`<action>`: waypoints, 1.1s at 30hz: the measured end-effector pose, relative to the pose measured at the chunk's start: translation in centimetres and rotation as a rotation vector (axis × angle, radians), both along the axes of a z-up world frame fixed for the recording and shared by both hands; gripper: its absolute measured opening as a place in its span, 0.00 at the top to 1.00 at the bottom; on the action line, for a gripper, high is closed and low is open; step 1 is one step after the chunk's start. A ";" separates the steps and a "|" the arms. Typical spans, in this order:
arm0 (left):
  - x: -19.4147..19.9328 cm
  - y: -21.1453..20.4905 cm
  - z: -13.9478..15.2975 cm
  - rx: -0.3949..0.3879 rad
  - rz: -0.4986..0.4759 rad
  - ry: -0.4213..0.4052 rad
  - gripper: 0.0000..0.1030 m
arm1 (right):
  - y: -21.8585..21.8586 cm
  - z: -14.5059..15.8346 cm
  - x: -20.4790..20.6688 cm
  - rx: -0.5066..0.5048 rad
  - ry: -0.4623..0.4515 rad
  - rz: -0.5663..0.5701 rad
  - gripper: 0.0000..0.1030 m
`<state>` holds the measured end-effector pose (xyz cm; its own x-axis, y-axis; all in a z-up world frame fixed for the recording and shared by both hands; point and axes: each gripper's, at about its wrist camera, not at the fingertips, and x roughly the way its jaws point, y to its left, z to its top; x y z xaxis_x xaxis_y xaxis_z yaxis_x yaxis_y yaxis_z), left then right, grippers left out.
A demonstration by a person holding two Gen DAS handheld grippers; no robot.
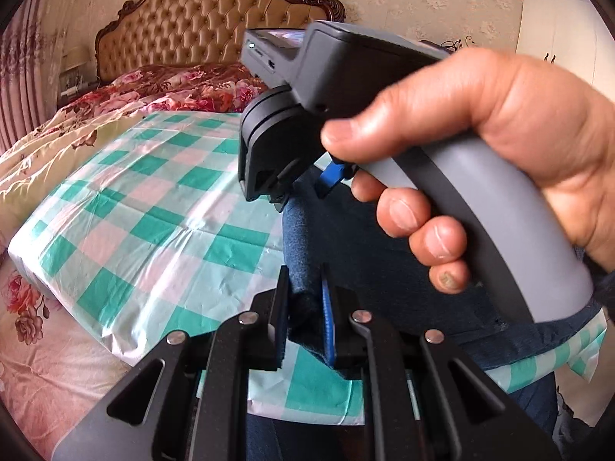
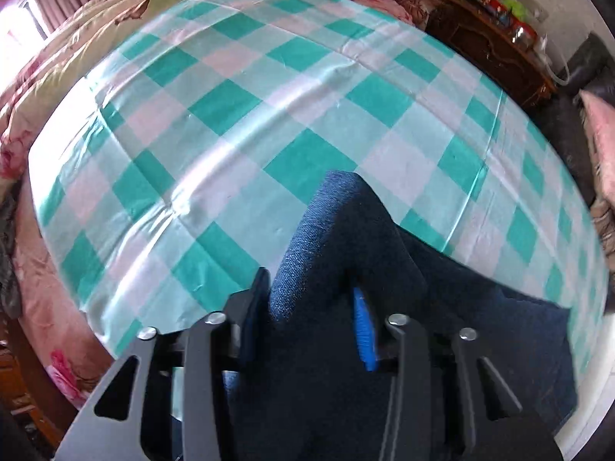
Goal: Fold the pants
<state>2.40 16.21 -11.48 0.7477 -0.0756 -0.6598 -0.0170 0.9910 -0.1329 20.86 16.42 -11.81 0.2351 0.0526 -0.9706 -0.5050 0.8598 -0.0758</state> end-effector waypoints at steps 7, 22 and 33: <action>0.0 -0.2 0.1 -0.019 0.000 0.006 0.86 | -0.5 0.2 -0.3 0.027 -0.017 0.003 0.79; 0.1 0.5 -0.2 -0.059 0.015 0.024 0.65 | -0.8 0.0 -0.2 0.048 -0.014 -0.004 0.83; 1.1 1.8 -2.4 -0.211 0.034 0.100 0.47 | -0.9 0.0 -0.1 0.063 -0.004 -0.008 0.83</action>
